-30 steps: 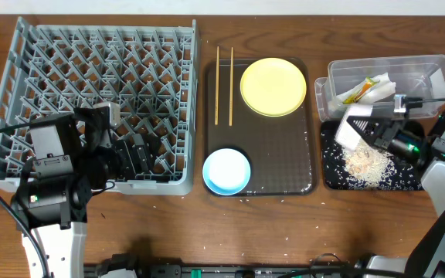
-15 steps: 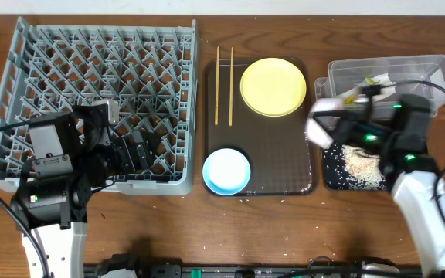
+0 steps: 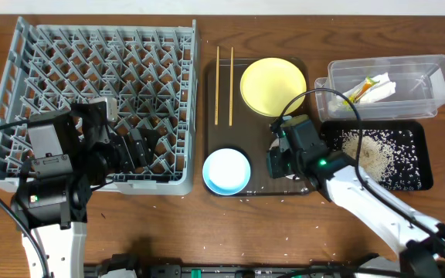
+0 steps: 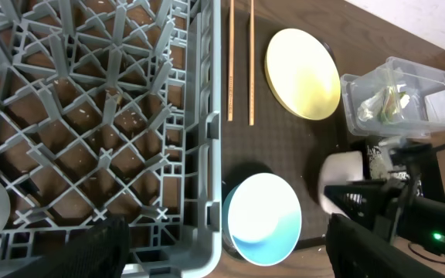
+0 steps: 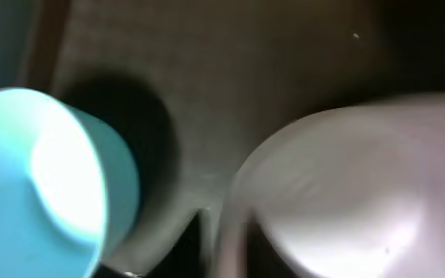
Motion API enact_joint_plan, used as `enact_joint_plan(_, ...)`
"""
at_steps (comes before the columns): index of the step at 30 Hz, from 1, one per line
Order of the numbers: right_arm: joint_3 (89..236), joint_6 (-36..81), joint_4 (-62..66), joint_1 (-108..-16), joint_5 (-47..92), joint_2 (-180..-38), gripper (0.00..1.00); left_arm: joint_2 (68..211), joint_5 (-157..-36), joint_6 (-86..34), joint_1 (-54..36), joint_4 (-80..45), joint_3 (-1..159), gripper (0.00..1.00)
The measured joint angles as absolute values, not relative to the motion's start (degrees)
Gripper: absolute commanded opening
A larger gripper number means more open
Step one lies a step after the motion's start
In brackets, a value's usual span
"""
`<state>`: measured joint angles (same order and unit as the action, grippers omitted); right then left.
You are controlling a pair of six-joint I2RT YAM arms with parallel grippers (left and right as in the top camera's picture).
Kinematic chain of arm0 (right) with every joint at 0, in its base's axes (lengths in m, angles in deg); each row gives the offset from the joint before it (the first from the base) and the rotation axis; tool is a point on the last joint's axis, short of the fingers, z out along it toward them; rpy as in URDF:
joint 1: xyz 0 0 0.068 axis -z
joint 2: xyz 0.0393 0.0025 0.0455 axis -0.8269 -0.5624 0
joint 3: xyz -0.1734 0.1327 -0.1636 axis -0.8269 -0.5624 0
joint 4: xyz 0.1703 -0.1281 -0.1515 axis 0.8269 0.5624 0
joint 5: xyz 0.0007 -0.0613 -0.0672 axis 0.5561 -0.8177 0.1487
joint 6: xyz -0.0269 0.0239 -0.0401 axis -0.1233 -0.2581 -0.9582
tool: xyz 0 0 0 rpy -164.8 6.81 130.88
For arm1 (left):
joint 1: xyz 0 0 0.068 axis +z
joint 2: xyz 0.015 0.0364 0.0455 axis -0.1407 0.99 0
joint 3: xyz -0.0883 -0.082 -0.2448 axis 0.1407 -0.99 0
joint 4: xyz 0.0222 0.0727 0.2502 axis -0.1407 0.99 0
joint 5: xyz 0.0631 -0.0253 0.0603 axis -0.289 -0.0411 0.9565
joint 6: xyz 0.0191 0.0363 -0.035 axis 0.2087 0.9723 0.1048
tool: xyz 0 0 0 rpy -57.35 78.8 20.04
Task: Sort waste into correct bins and load items into the dishwasher
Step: 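Set the emptied white bowl back on the dark tray, then grasp one wooden chopstick with the left gripper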
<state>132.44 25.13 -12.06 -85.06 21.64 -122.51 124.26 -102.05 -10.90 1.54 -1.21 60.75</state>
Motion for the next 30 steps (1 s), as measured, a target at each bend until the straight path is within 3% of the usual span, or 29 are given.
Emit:
enact_joint_plan(3, 133.05, 23.18, -9.68, -85.06, 20.44, -122.64, 0.71, 124.59, -101.68, -10.88, 0.82, -1.07, 62.71, 0.81)
enact_joint_plan(11, 153.59, 22.24, 8.26, -79.75, 22.18, -122.51, 0.74, 131.98, -89.14, -12.23, -15.21, -0.55, 77.25, 0.80)
enact_joint_plan(15, 164.41, 23.18, 14.10, -70.96, 24.81, -122.14, 0.79, 140.74, -83.89, -13.15, -22.66, -2.12, 80.31, 0.72)
enact_joint_plan(18, 167.65, 24.34, 14.80, -64.67, 27.08, -121.64, 0.99, 147.85, -82.08, -14.46, -26.33, -6.43, 80.48, 0.68)
enact_joint_plan(22, 167.93, 25.46, 17.03, -58.96, 30.36, -121.57, 0.99, 156.00, -80.81, -15.69, -29.65, -15.63, 80.48, 0.68)
enact_joint_plan(30, 167.93, 25.70, 19.61, -58.59, 32.61, -121.57, 0.99, 174.21, -73.14, -17.26, -33.11, -24.55, 81.03, 0.63)
